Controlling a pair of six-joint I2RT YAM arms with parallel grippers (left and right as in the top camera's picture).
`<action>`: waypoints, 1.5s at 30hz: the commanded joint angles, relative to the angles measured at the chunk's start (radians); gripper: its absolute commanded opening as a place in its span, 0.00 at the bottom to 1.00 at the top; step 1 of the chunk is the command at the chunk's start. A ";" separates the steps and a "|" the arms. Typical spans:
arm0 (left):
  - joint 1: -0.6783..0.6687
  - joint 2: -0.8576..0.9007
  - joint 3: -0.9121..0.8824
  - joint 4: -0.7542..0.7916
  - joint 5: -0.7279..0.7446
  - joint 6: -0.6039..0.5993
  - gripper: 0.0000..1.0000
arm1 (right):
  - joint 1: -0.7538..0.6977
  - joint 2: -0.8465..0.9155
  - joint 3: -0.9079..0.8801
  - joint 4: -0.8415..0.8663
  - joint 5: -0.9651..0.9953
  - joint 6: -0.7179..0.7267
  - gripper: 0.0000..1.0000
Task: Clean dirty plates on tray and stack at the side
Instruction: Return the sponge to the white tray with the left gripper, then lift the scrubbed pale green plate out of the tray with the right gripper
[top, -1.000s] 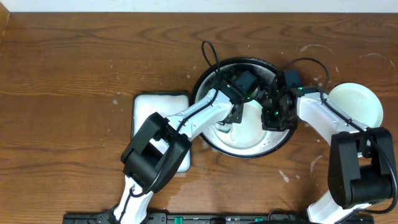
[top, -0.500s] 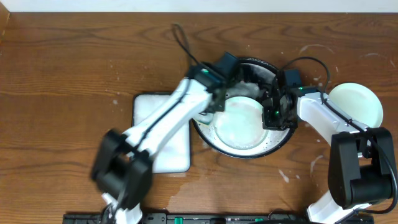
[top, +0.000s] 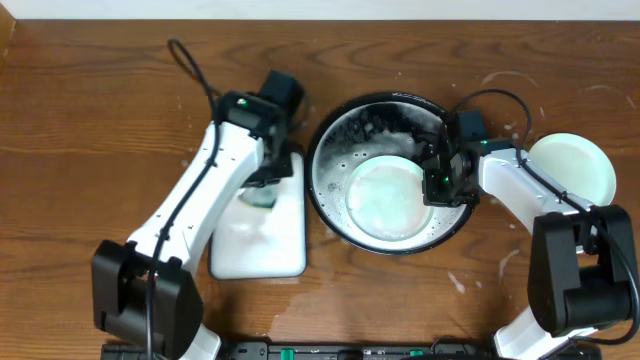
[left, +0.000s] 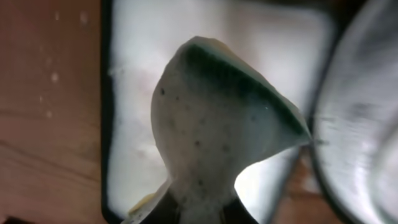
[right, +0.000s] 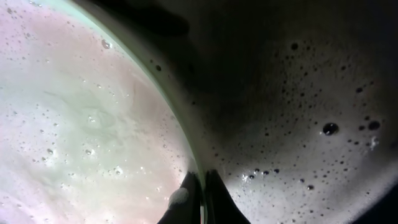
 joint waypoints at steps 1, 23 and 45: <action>0.047 -0.001 -0.105 0.039 0.023 0.013 0.13 | 0.020 -0.107 -0.008 -0.006 0.053 0.013 0.01; 0.078 0.000 -0.185 0.082 0.022 0.013 0.82 | 0.324 -0.528 -0.008 -0.047 0.757 -0.048 0.01; 0.078 0.000 -0.185 0.082 0.022 0.013 0.85 | 0.762 -0.550 -0.008 -0.035 1.390 -0.333 0.01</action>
